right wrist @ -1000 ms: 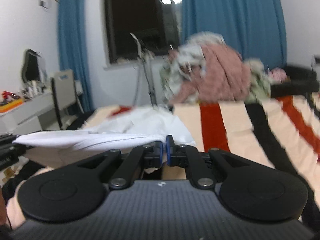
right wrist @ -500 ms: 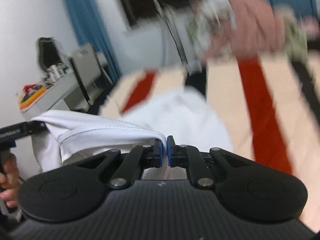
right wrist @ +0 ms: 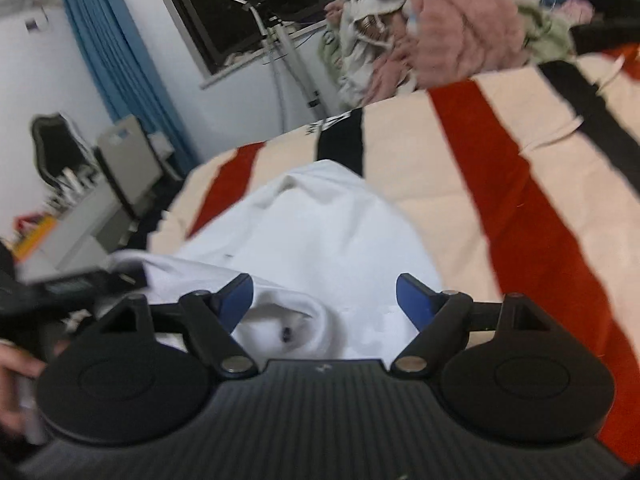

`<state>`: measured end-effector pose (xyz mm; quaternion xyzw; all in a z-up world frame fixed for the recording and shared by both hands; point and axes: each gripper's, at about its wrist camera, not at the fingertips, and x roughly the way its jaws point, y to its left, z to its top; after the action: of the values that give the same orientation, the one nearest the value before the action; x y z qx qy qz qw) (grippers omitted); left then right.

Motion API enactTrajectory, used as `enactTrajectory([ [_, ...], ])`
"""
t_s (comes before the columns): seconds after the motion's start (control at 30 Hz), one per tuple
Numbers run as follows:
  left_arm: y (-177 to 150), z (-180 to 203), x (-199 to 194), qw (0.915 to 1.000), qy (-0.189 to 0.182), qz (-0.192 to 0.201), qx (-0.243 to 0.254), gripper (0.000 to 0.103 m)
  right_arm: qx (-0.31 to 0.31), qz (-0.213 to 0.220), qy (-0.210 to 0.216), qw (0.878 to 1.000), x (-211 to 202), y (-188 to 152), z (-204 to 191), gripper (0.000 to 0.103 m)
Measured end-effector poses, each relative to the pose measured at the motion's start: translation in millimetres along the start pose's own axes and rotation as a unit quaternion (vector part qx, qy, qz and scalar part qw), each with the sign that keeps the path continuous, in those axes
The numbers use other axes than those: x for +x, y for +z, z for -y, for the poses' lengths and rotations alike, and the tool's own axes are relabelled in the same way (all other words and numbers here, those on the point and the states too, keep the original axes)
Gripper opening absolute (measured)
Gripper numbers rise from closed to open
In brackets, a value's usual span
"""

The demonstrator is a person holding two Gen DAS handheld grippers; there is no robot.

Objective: Fold clothes

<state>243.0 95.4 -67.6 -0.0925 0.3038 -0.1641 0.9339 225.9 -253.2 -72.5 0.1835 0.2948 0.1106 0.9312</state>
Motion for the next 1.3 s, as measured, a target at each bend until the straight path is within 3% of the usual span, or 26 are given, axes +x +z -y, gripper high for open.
enactTrajectory([
  [0.07,0.9,13.7,-13.9,0.999,0.002,0.025,0.037,0.054,0.002,0.001,-0.019,1.0,-1.0,-3.2,0.4,0.08],
  [0.17,2.6,34.8,-30.5,0.9949,0.023,0.046,0.088,0.055,0.025,-0.034,-0.031,0.999,-1.5,-9.8,9.3,0.08],
  [0.27,3.0,53.3,-38.8,0.9924,0.021,0.047,0.111,0.063,0.023,-0.058,-0.058,0.996,1.4,-18.5,9.2,0.08],
  [0.33,4.4,60.8,-29.9,0.9932,0.025,0.029,0.11,0.069,0.024,-0.059,-0.059,0.996,-5.4,-23.8,11.1,0.08],
  [0.5,-6.0,50.7,14.7,0.9929,0.082,-0.055,0.065,0.077,0.028,-0.052,-0.055,0.997,-12.4,-26.3,7.9,0.08],
  [0.6,-10.9,44.0,44.2,0.9906,0.088,-0.097,0.04,0.083,0.023,-0.051,-0.042,0.998,-14.6,-28.4,3.2,0.08],
  [0.67,-12.1,45.6,45.9,0.9893,0.095,-0.102,0.044,0.085,0.018,-0.052,-0.035,0.998,-14.4,-30.1,-0.9,0.08],
  [0.77,-13.6,66.1,31.5,0.9827,0.11,-0.08,0.126,0.087,0.015,-0.053,-0.031,0.998,-14.6,-33.7,-6.1,0.08],
  [0.83,-16.1,81.0,17.8,0.9743,0.122,-0.059,0.18,0.094,0.013,-0.054,-0.031,0.998,-14.7,-35.6,-7.5,0.08],
  [0.93,-22.8,99.5,-4.3,0.9634,0.129,-0.025,0.234,0.095,0.016,-0.051,-0.03,0.998,-16.3,-35.2,-7.8,0.08],
  [1.03,-32.7,120.6,-32.0,0.9518,0.108,0.02,0.286,0.095,0.019,-0.046,-0.033,0.998,-18.6,-34.7,-8.5,0.08],
  [1.13,-44.7,141.8,-47.3,0.9391,0.053,0.051,0.336,0.087,0.022,-0.045,-0.04,0.998,-19.6,-34.7,-8.0,0.08],
  [1.2,-52.5,157.5,-37.9,0.9283,0.04,0.032,0.368,0.065,0.024,-0.045,-0.044,0.998,-19.2,-34.8,-6.8,0.08],
  [1.27,-57.4,166.1,-18.6,0.9204,0.051,0.013,0.388,0.049,0.027,-0.046,-0.046,0.998,-18.6,-35.4,-5.4,0.08],
  [1.3,-59.9,170.4,-9.0,0.9161,0.056,0.004,0.397,0.047,0.028,-0.046,-0.046,0.997,-18.3,-35.8,-4.6,0.08],
])
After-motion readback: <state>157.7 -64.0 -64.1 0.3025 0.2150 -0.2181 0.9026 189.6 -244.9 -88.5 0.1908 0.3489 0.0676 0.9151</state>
